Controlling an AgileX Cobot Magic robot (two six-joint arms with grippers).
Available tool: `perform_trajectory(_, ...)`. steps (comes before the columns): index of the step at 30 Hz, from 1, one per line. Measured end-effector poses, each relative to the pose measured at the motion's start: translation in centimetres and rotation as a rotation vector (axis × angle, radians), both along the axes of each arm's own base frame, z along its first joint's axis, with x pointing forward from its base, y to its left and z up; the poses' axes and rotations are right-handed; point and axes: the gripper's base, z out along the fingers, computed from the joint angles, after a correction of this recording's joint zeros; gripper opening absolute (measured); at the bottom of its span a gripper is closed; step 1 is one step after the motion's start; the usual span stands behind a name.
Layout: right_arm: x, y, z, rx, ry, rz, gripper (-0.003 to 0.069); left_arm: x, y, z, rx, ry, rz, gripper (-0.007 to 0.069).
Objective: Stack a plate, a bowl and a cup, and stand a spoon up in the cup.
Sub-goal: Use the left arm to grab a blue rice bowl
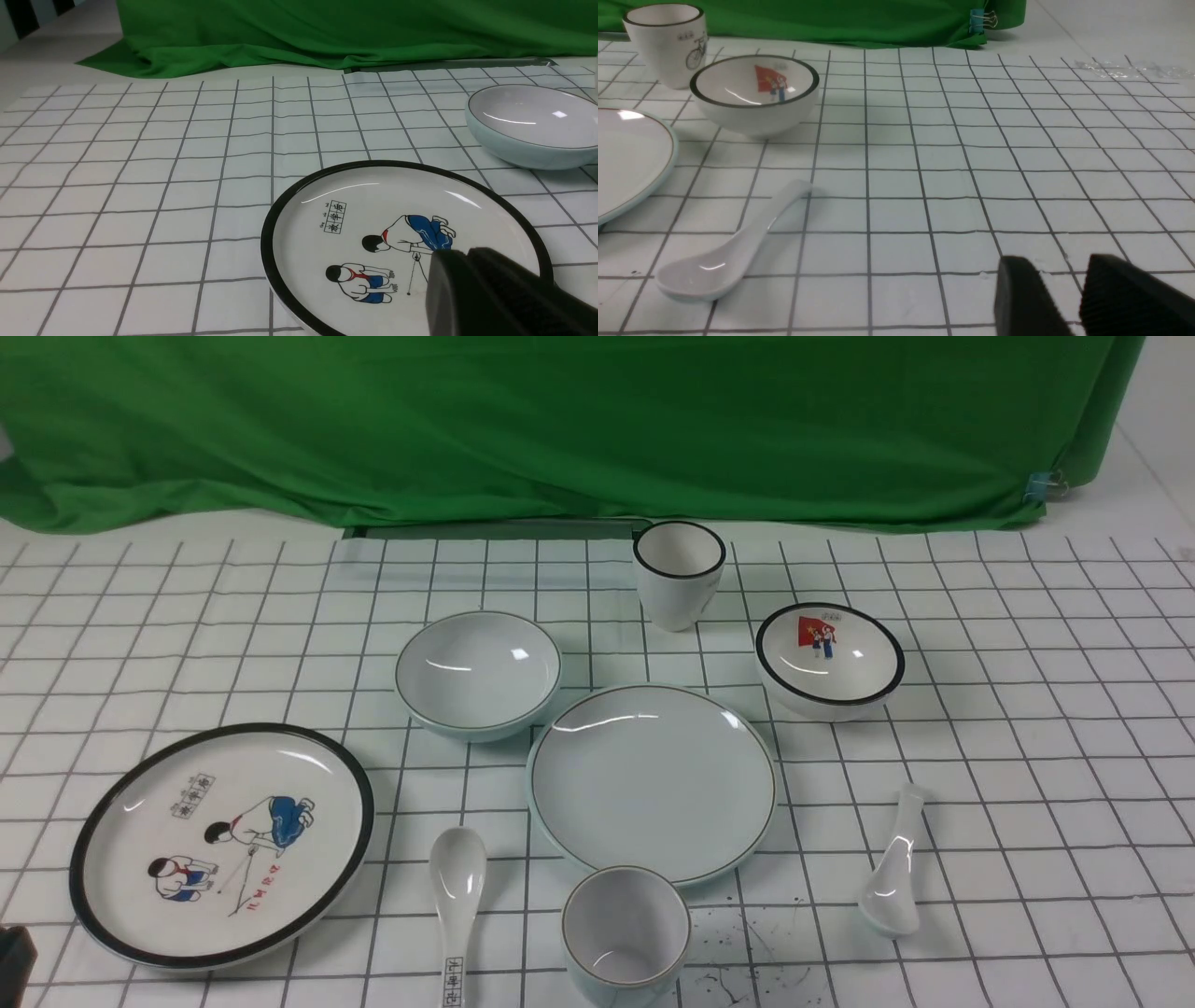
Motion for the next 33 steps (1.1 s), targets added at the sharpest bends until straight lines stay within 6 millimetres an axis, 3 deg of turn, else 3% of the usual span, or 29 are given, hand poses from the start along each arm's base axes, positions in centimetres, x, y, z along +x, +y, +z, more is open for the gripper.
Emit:
perform_trajectory(26, 0.00, 0.00, 0.01, 0.004, -0.001, -0.001, 0.0242, 0.00, 0.00, 0.00, 0.001, 0.000, 0.000, -0.0029)
perform_trajectory(33, 0.00, 0.00, 0.01, 0.101, -0.006, -0.024, 0.0242, 0.00, -0.04, 0.01, -0.024, -0.003, -0.001, -0.0029)
